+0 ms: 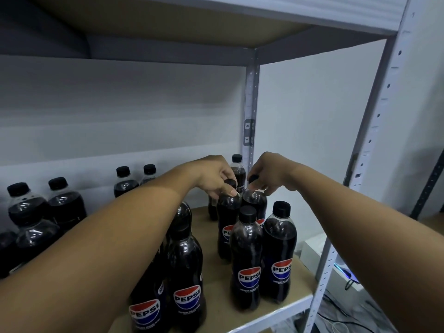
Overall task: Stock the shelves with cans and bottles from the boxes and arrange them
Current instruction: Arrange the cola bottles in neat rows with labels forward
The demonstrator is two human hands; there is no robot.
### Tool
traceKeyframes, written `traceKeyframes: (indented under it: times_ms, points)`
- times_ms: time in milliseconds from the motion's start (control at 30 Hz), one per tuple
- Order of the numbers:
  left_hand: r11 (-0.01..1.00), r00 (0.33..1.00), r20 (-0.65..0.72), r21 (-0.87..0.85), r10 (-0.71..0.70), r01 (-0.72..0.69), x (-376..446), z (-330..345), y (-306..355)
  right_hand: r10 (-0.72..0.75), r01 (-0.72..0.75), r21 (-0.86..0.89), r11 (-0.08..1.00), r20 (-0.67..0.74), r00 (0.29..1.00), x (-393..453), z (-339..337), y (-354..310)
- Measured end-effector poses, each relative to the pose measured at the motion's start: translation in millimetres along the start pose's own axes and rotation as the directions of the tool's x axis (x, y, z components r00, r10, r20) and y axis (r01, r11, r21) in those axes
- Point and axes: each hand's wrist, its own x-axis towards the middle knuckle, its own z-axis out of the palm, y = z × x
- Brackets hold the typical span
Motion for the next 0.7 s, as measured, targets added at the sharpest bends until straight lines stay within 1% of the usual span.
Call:
traceKeyframes:
  times_ms: [100, 200, 300, 367, 433, 500, 533, 600, 633, 700]
  points:
    - [1.0, 1.0, -0.002, -0.005, -0.003, 0.003, -3, 0, -1, 0.007, -0.007, 0.043, 0.999, 0.006, 1.0, -2, 0, 0]
    - [1.0, 1.0, 0.003, -0.007, 0.001, -0.001, -6, 0, 1, -0.025, 0.024, 0.006, 1.0, 0.012, 1.0, -6, -1, -4]
    - [0.999, 1.0, -0.009, 0.034, 0.013, -0.013, -8, 0, 5, 0.014, -0.018, 0.095, 0.995, 0.042, 0.999, -8, -6, -6]
    - [0.998, 1.0, -0.009, 0.063, 0.015, -0.015, -10, -2, 6, 0.026, -0.035, 0.105, 0.994, 0.081, 0.996, -8, -11, -8]
    - [0.999, 1.0, 0.007, 0.041, -0.005, 0.004, -11, -6, 7, 0.029, -0.041, 0.124, 0.991, 0.097, 0.995, -7, -17, -11]
    - [1.0, 1.0, -0.005, -0.026, -0.015, 0.015, -11, -12, 4, 0.023, -0.034, 0.153, 0.988, 0.074, 0.997, -2, -23, -14]
    - [0.998, 0.999, -0.045, -0.068, -0.005, 0.002, -8, -15, 2, 0.025, -0.034, 0.146, 0.989, 0.058, 0.998, 2, -25, -15]
    - [0.991, 0.98, -0.197, -0.123, 0.029, -0.054, -2, -23, -2, 0.048, -0.044, 0.145, 0.988, -0.021, 0.999, 21, -27, -15]
    - [0.991, 0.958, -0.284, -0.115, 0.039, -0.074, 2, -27, -3, 0.057, -0.046, 0.141, 0.989, -0.071, 0.996, 30, -27, -17]
    - [0.998, 0.902, -0.427, -0.001, 0.058, -0.065, 13, -38, -4, 0.086, -0.075, 0.083, 0.994, -0.14, 0.986, 48, -28, -21]
